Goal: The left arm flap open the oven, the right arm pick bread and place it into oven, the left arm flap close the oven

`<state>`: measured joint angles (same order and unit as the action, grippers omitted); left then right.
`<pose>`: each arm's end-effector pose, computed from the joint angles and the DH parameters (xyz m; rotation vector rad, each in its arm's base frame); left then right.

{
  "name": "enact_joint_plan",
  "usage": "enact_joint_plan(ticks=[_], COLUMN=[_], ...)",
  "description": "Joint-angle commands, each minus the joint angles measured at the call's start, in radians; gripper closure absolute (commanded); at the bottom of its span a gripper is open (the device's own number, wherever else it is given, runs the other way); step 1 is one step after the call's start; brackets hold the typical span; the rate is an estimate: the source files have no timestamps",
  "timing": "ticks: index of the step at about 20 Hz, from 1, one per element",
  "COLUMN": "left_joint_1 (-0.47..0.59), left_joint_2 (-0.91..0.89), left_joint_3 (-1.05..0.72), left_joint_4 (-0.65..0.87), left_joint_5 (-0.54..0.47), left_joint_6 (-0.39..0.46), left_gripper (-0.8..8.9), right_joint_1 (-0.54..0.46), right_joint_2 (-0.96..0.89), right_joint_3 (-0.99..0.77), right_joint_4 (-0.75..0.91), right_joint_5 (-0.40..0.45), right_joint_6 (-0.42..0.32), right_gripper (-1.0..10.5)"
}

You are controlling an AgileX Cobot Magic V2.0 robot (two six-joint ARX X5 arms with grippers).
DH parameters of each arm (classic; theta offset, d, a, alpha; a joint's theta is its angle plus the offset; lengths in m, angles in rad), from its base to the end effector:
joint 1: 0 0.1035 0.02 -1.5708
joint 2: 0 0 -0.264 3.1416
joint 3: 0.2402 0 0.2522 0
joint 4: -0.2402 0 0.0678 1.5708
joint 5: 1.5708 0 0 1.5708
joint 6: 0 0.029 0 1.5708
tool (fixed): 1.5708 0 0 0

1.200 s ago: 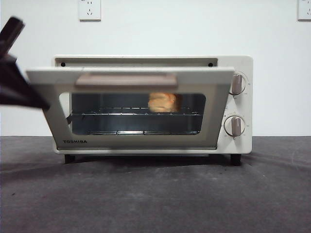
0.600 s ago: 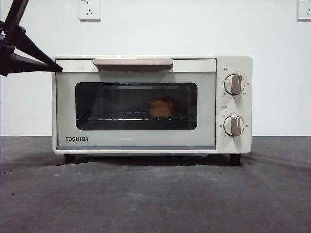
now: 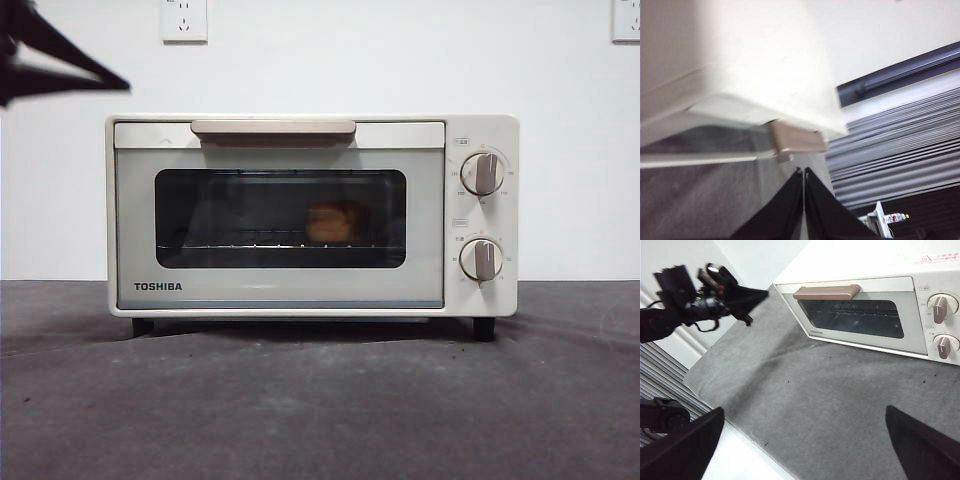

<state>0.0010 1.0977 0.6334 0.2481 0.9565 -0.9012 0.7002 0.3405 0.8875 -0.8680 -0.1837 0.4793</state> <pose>0.2282 -0.0235 0.2643 -0.9299 0.6180 -0.8011 0.0276 0.0302 0.3399 0.3592 0.5223 0.7793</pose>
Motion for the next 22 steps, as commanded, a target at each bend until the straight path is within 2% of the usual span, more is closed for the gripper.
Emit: enact_joint_plan(ticks=[1,4,10,15,18,22], left_joint_1=[0.021,0.043,0.050,0.049,0.049,0.049], left_joint_2=[-0.055,-0.140,-0.308,-0.456,-0.536,-0.633], left_joint_3=[0.015,0.015,0.015,0.015,0.015,0.015], left_joint_4=[0.014,0.012,-0.090,-0.393,-0.560,-0.706], left_joint_5=[0.025,0.034,0.012,-0.140,-0.253,-0.288], left_joint_6=[0.002,0.017,0.176,0.389,0.486,0.592], left_gripper=[8.04,8.04,8.03,8.03,8.03,8.03], right_joint_1=[0.008,0.008,0.008,0.008,0.008,0.008], right_joint_2=[0.003,0.003,0.003,0.003,0.003,0.004], right_joint_3=[0.018,0.018,0.018,0.018,0.018,0.018], right_joint_4=[0.013,0.013,0.019,0.053,0.066,0.066], right_joint_5=[0.002,0.008,0.036,0.034,0.035,0.037], right_joint_6=[-0.010,-0.038,-0.111,-0.170,-0.202,-0.249], right_gripper=[4.4,4.4,4.4,4.4,4.4,4.4])
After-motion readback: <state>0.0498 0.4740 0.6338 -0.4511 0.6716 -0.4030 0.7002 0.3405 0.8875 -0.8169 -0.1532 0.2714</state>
